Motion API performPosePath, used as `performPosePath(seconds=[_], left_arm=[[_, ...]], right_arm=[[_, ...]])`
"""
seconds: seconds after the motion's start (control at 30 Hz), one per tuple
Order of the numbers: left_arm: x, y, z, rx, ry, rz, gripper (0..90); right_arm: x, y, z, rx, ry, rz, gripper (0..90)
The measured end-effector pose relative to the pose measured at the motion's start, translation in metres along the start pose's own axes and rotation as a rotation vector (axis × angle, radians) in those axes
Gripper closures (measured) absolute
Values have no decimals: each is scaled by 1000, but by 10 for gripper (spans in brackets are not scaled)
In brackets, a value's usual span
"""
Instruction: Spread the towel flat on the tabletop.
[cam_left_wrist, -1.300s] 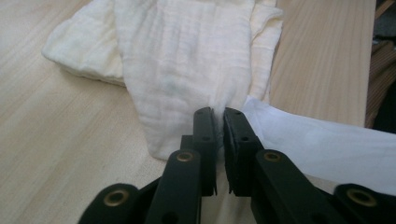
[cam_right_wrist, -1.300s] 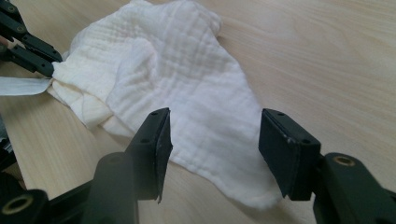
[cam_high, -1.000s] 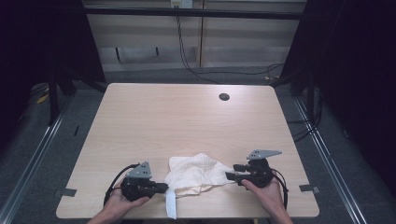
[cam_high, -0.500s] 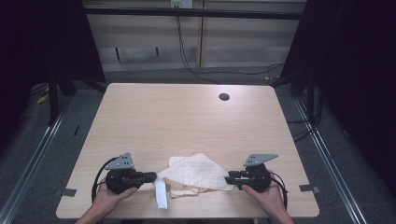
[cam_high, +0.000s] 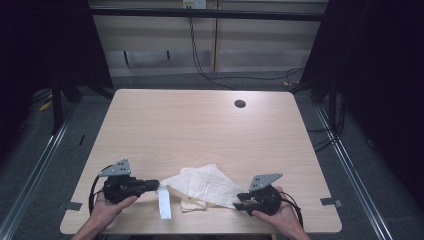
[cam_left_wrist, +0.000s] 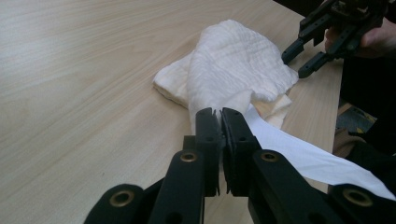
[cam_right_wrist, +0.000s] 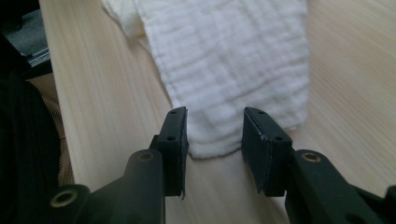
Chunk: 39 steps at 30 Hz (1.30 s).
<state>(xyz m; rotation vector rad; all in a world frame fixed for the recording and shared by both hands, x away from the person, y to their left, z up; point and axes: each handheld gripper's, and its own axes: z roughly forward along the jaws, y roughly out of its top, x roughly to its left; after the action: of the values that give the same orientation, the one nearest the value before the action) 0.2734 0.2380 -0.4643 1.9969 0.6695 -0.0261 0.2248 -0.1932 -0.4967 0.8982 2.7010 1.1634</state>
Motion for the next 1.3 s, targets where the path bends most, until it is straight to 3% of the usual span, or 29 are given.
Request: performPosePath(seconds=[0.1,0.13,0.17,0.23,0.3,0.33,0.37,0.4,0.47,0.63,0.67,0.9,1.0,1.13,1.3], left_arm=[[0,-1,2,11,3,3,861],[-1,-1,3,14,-1,1,860],[-1,-1,4,17,3,2,860],[0,-1,4,15,7,-7,859],[0,-1,4,13,8,-11,858],[1,-1,4,9,9,-12,858],[2,-1,2,0,11,-18,857],[2,-1,2,0,11,-18,857],[1,-1,1,-2,1,-14,858],[-1,0,1,-6,-13,-16,861],[-2,1,1,-5,-9,-8,861],[-7,4,0,-17,-18,9,861],[-10,9,-1,-35,-8,21,861],[-11,13,-2,-38,-3,27,862],[-14,28,-8,-82,13,46,863]], right_arm=[[3,1,4,-10,57,-22,591],[10,2,5,-2,20,-83,596],[10,2,5,-2,20,-83,596],[17,1,8,-7,-20,-142,600],[18,2,8,-8,-31,-162,612],[19,2,9,-3,-32,-158,630],[19,4,9,-2,-41,-155,740],[19,4,9,-2,-41,-155,740],[16,7,9,9,-48,-109,825],[12,9,6,-9,-31,-56,848],[10,11,0,-52,-6,-23,850],[3,16,-19,-126,-30,37,850],[-3,24,-39,-191,-73,65,851],[-9,36,-55,-243,-93,74,855],[-12,48,-66,-280,-100,81,855]])
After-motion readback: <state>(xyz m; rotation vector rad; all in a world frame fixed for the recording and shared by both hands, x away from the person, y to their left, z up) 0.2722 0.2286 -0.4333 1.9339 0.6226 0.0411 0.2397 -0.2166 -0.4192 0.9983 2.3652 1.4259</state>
